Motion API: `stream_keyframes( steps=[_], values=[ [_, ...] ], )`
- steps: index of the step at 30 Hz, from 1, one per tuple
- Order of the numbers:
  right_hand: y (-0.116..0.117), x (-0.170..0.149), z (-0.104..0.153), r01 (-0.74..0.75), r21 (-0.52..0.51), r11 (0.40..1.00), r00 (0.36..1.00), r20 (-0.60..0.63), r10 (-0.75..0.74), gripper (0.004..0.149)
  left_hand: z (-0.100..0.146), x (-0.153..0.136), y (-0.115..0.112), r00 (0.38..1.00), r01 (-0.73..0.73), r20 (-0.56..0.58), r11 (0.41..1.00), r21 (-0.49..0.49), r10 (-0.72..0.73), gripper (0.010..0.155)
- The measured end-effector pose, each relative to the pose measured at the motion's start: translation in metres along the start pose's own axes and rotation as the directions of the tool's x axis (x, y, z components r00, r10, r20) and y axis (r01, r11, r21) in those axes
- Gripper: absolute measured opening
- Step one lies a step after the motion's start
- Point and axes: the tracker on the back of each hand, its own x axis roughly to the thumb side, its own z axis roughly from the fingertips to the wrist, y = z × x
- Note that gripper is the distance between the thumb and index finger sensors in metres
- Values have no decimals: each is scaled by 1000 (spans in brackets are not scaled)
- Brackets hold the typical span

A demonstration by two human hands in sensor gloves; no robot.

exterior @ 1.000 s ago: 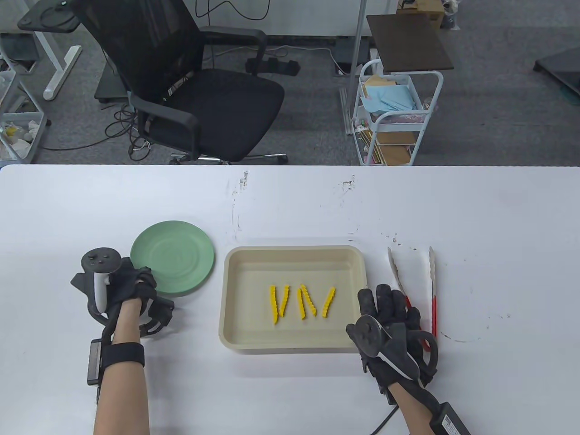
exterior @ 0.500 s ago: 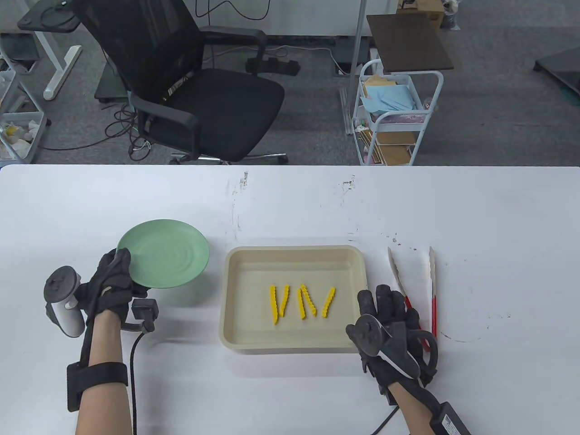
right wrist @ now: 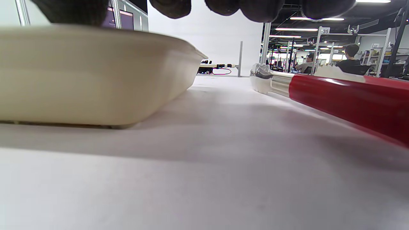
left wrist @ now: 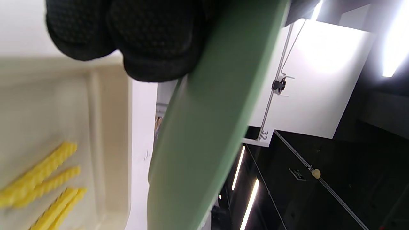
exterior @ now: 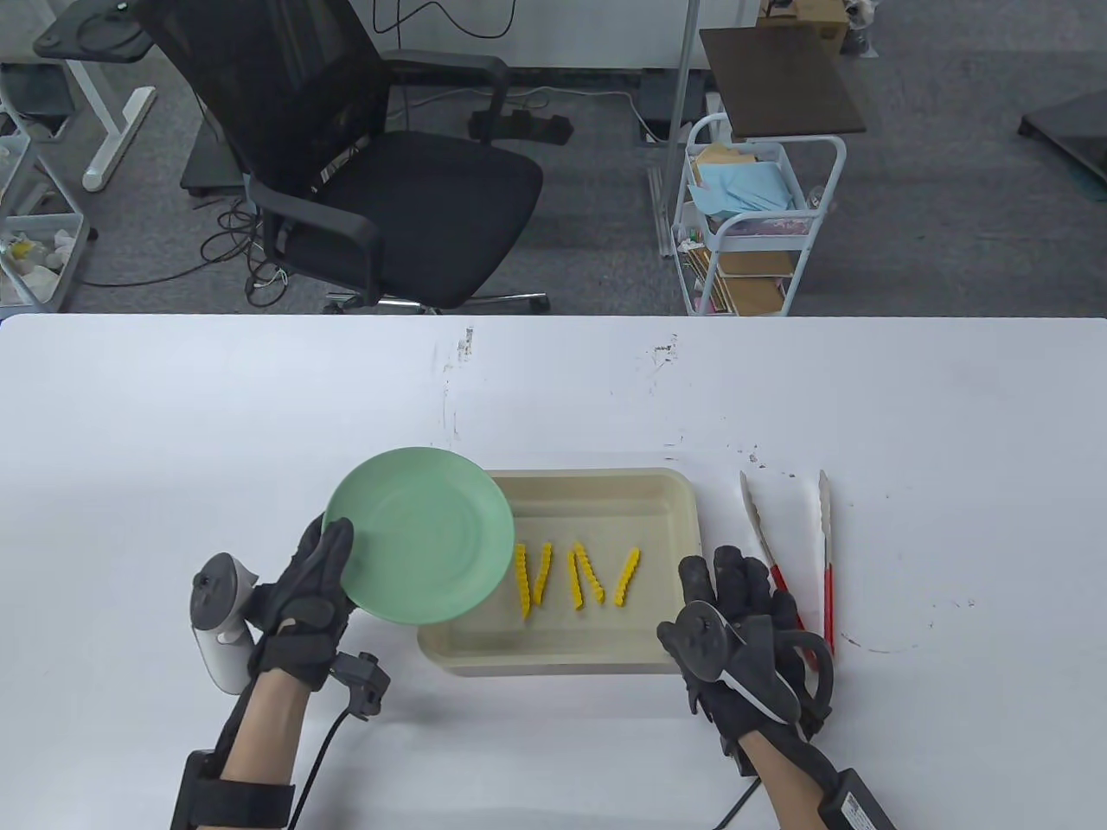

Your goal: Hold plate and receive fries gripped by tongs from baking tray

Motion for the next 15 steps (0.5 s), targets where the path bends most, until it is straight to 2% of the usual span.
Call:
stream_keyframes(
  steps=[3, 9, 12, 15],
  values=[
    [0, 0, 0, 3, 7, 1000, 1000, -1, -3, 77, 0, -15, -12, 1000, -10, -11, 999, -35, 10, 67],
    [-5, -7, 0, 61, -5, 998, 998, -31, -61, 76, 5, -24, -20, 999, -33, -21, 999, -35, 33, 67],
    [-10, -17, 0, 111, -28, 993, 991, -78, -113, 78, 9, -24, -19, 999, -43, -6, 999, -29, 42, 67],
    [-17, -35, 1, 169, -102, 980, 968, -170, -184, 81, 14, -19, -16, 998, -13, 54, 1000, 11, 12, 66]
  ],
)
